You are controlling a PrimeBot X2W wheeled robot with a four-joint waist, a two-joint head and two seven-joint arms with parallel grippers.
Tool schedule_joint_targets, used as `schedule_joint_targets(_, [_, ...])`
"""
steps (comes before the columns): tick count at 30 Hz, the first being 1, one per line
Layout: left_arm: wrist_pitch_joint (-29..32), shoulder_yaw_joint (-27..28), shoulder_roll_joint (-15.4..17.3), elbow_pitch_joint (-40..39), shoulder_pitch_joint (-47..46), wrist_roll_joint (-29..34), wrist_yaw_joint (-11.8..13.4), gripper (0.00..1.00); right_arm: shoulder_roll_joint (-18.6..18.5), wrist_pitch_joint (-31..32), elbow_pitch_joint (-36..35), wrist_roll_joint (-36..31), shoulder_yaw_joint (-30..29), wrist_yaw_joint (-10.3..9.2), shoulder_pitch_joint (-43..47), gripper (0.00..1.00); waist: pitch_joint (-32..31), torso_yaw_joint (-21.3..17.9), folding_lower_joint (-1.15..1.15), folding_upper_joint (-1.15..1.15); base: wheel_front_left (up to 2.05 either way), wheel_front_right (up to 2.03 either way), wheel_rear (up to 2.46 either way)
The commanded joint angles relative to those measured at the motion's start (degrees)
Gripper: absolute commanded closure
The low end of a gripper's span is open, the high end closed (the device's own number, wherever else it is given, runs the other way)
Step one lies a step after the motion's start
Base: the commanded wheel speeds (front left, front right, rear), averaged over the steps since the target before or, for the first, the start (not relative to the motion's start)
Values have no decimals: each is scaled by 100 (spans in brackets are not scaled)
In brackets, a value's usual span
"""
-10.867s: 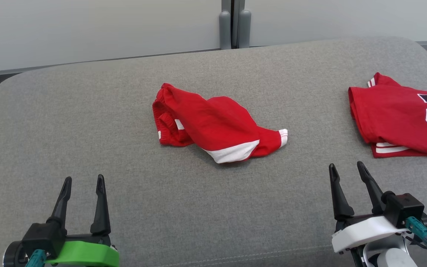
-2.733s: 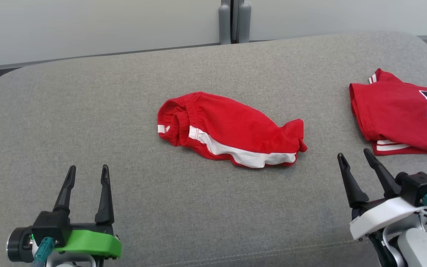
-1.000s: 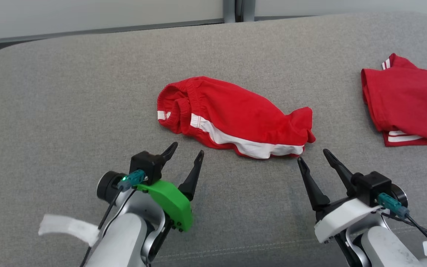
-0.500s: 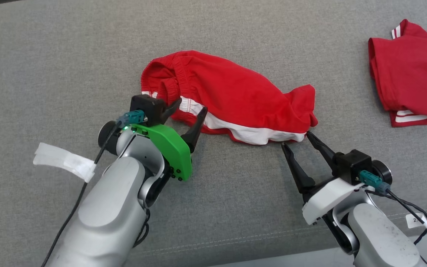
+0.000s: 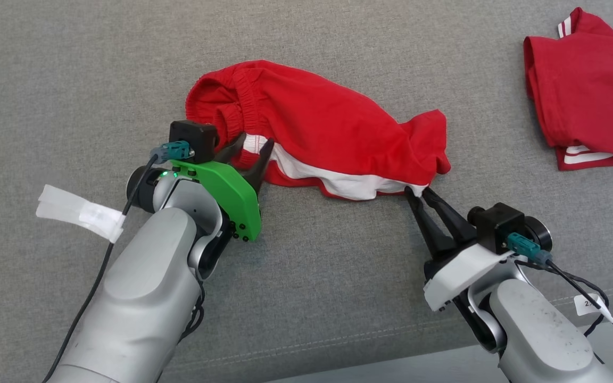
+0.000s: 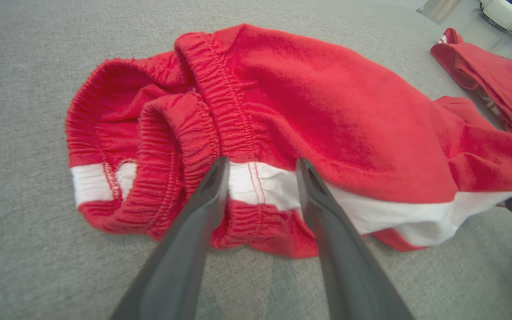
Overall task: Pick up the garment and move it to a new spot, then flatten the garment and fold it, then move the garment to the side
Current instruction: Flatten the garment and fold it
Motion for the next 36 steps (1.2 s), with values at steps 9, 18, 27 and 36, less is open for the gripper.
schedule_joint_targets(9, [-354, -85, 102, -112, 75, -195, -16, 100, -71, -44, -595, -21, -394, -2, 334, 100, -88, 58, 0, 0, 0, 0, 0])
schedule_joint_targets(18, [-392, 16, 524, -964, 425, -150, 261, 100, -119, -29, -1335, -192, -842, -2, 863, 100, -292, 73, 0, 0, 0, 0, 0])
schedule_joint_targets(27, [-611, 193, 775, -1844, 916, -119, 694, 0, -77, 15, -1274, -165, -881, -2, 964, 100, -402, 183, 0, 0, 0, 0, 0])
schedule_joint_targets(36, [-1411, 666, 1116, -2610, 1687, 138, 1509, 0, -54, -6, -1012, -103, -909, -1, 986, 100, -597, 349, 0, 0, 0, 0, 0])
